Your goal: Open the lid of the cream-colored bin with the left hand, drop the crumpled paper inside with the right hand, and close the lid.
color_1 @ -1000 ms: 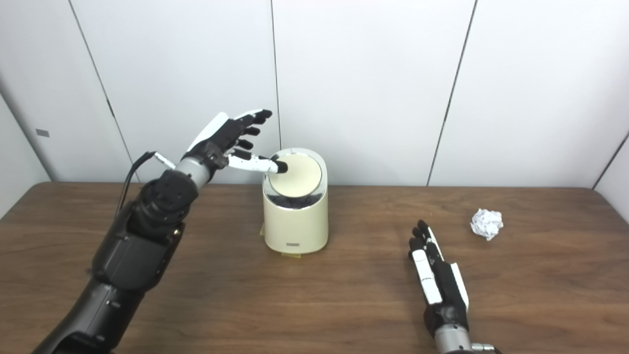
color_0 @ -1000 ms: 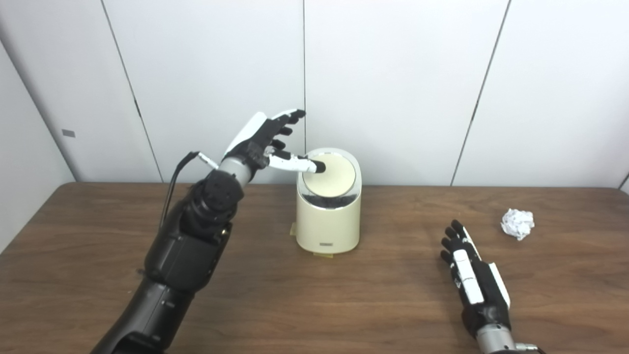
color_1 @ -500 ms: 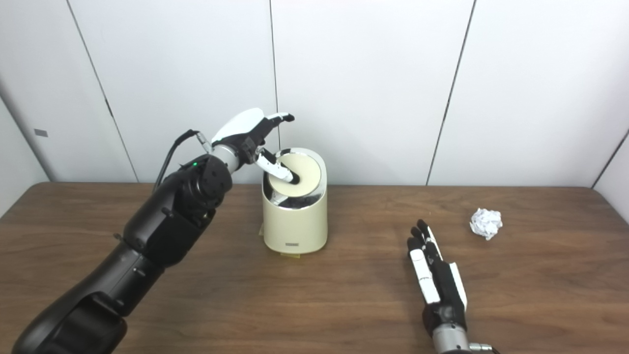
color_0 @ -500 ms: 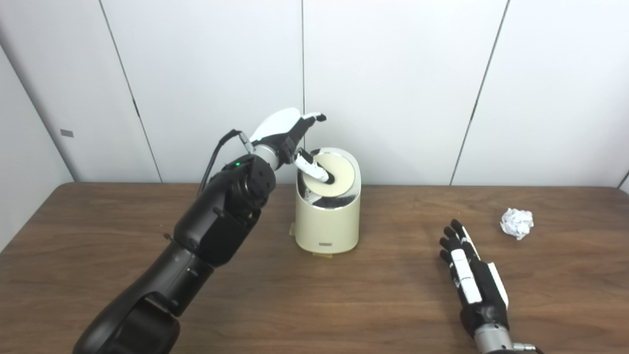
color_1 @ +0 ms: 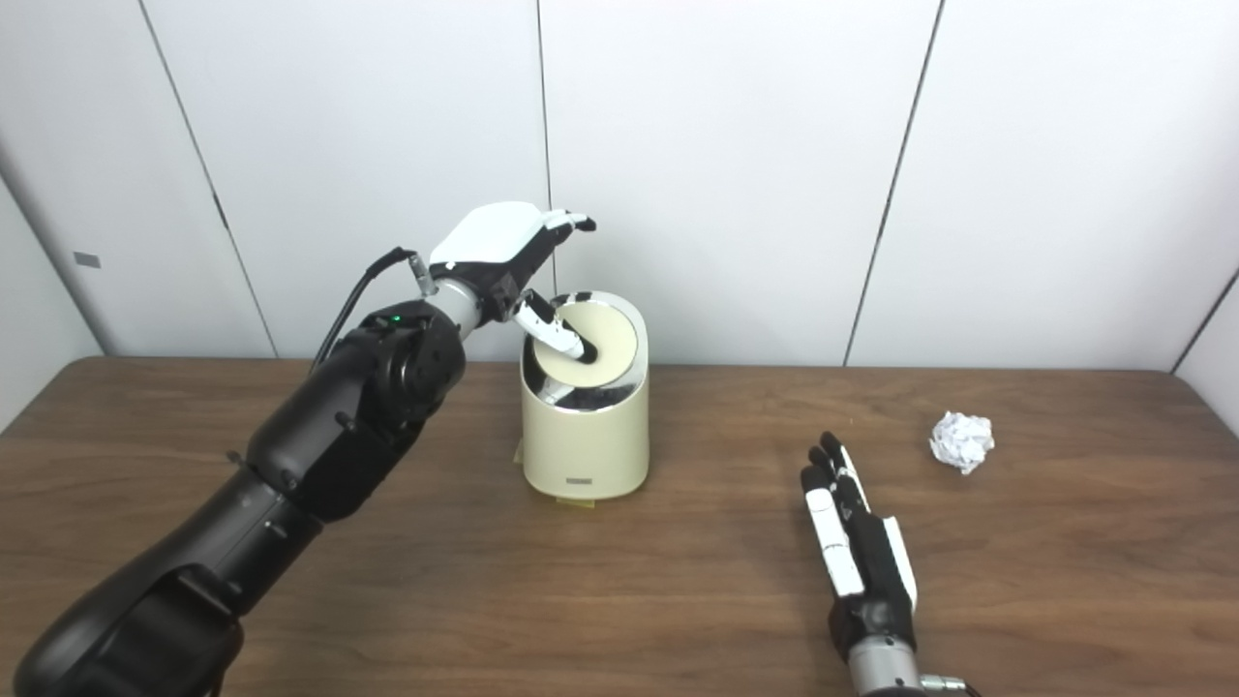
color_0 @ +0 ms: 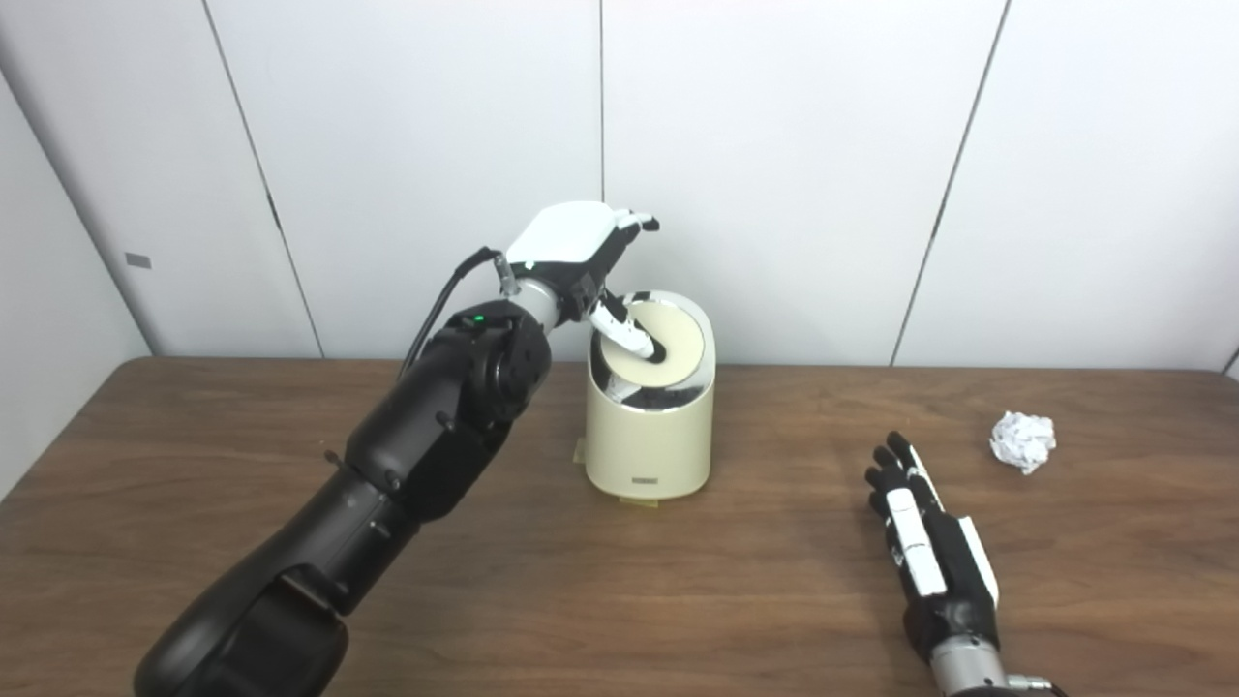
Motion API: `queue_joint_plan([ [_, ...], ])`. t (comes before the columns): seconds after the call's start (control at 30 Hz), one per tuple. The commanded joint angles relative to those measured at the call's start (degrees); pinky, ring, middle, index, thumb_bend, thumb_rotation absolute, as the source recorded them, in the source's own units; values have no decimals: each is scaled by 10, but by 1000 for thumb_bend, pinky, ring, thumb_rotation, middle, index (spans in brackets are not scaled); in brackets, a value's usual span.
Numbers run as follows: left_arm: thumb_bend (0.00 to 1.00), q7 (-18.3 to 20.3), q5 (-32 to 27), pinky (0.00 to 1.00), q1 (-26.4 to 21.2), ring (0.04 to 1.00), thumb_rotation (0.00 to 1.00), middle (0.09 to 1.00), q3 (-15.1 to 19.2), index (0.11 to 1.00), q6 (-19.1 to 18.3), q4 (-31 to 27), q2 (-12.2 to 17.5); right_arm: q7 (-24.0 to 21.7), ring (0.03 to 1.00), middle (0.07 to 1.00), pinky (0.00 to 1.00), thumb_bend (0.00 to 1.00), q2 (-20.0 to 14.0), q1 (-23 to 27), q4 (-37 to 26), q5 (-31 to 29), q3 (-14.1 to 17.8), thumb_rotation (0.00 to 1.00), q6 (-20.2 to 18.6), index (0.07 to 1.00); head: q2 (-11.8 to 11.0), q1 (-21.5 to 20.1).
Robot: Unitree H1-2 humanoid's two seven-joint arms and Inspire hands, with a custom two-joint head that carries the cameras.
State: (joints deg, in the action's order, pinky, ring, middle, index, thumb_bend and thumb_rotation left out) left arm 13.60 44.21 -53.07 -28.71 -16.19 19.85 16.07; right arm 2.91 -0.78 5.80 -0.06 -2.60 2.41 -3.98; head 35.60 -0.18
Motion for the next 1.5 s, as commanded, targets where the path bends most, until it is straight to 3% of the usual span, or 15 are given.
queue_joint_plan([
  [0.0, 986, -10, 28, 872, -26, 935, 118, 943, -9, 937, 17, -8, 7, -4, 937, 955, 928, 512, -1, 14, -12, 9, -7, 832, -3, 969, 0, 0],
  [0.27, 1000, -10, 131, 932, -25, 953, 77, 947, -79, 948, 65, 11, 26, -6, 937, 961, 924, 505, 3, 14, -25, 9, -7, 832, -7, 971, 7, -3],
  [0.43, 1000, 0, 142, 936, -14, 955, 98, 955, -75, 954, 64, 1, 25, -5, 933, 956, 917, 500, 2, 12, -33, 10, -8, 834, -10, 969, 12, 1],
  [0.6, 970, 19, 79, 925, 4, 936, 82, 932, -9, 943, 45, -41, 13, -8, 933, 957, 929, 514, 0, 11, -35, 7, -7, 841, -9, 975, 16, 4],
  [0.67, 940, 23, 36, 890, 16, 923, 110, 919, 36, 930, 31, -65, 2, -8, 935, 958, 932, 514, 2, 10, -38, 3, -5, 836, -12, 976, 17, 6],
  [0.77, 850, 27, -39, 782, 36, 883, 189, 887, 115, 889, -13, -111, -26, -6, 934, 954, 923, 523, 1, 8, -42, 8, -6, 835, -17, 972, 18, 7],
  [0.9, 633, 21, -156, 676, 63, 788, 305, 820, 222, 853, -60, -172, -65, -6, 935, 954, 926, 539, 1, 6, -46, 5, -4, 837, -23, 969, 19, 8],
  [0.97, 562, 15, -185, 698, 73, 785, 336, 803, 257, 833, -89, -201, -78, -6, 934, 953, 928, 531, 1, 4, -49, 2, -2, 834, -27, 966, 20, 8],
  [1.07, 445, 8, -245, 769, 97, 815, 375, 812, 309, 833, -105, -240, -93, -8, 937, 956, 948, 538, 0, 3, -50, -1, -1, 825, -30, 965, 21, 9],
  [1.3, 333, -19, -344, 797, 165, 818, 502, 824, 368, 850, -96, -274, -102, -13, 937, 958, 966, 537, 1, 1, -53, -11, 4, 814, -36, 966, 22, 4],
  [1.47, 368, -38, -399, 835, 221, 852, 598, 855, 391, 880, -97, -301, -107, -19, 946, 968, 977, 547, -3, 0, -60, -23, 7, 797, -38, 964, 26, 0],
])
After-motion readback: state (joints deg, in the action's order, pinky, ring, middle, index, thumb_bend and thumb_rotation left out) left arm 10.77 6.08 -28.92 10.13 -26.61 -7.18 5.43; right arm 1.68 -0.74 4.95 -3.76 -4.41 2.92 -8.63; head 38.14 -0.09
